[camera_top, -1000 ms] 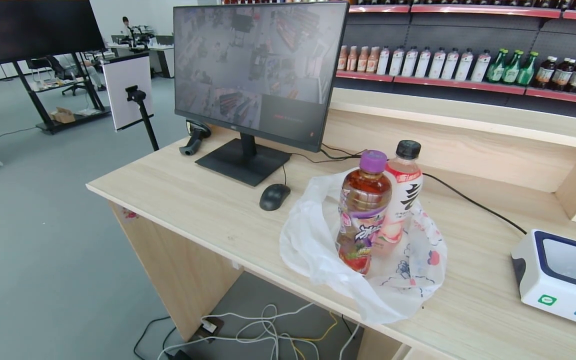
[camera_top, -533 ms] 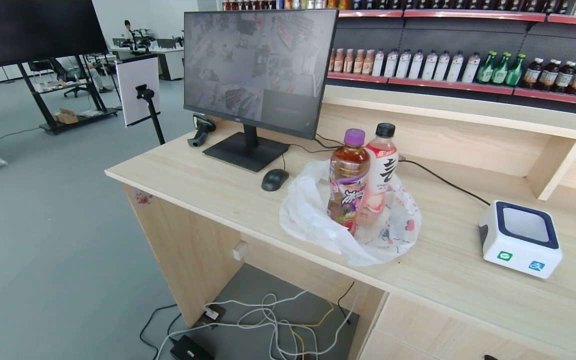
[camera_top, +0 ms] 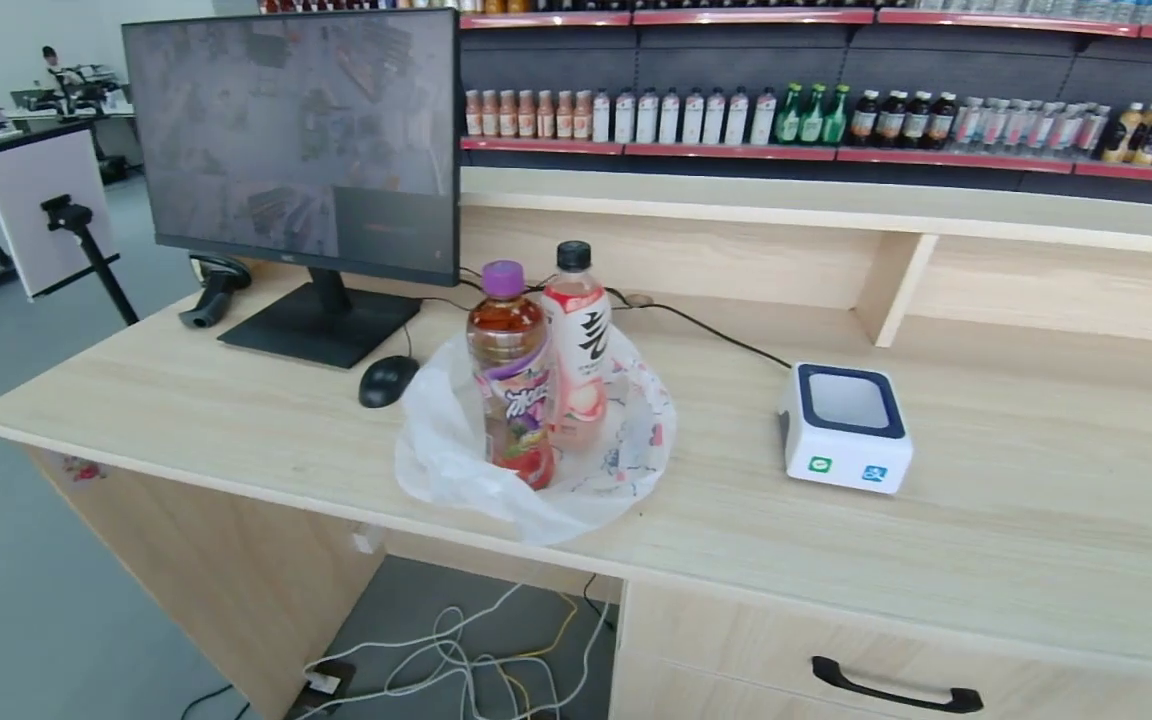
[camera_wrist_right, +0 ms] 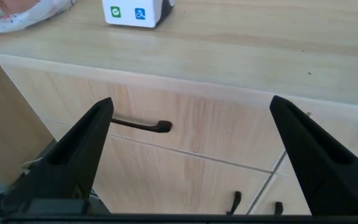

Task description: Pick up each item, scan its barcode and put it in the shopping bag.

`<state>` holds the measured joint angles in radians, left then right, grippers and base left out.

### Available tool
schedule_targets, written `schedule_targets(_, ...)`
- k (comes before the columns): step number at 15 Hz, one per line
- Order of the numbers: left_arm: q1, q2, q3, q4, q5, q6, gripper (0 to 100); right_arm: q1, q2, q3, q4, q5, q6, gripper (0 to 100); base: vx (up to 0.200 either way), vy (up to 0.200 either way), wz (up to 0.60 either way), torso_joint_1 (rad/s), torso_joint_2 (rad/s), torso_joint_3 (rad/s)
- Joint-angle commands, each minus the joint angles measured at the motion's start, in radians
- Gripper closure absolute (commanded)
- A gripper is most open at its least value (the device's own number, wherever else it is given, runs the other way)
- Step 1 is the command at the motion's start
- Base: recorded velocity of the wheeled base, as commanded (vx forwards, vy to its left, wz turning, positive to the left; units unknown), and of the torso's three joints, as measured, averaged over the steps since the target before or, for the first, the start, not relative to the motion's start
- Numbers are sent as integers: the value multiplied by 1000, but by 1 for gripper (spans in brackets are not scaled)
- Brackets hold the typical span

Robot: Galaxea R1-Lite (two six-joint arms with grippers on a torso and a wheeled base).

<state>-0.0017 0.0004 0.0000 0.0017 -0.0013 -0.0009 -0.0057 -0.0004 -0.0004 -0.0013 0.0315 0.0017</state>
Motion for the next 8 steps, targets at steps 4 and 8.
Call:
schedule_targets(4,0,0,0,0,1,-1,0,0,0,0,0,1,-3,0,0,-150,-300,2,0,2)
schedule_targets(8,0,0,-2,0,1,-2,0,0,0,0,0,1,-3,0,0,-200,0,5,5,-1)
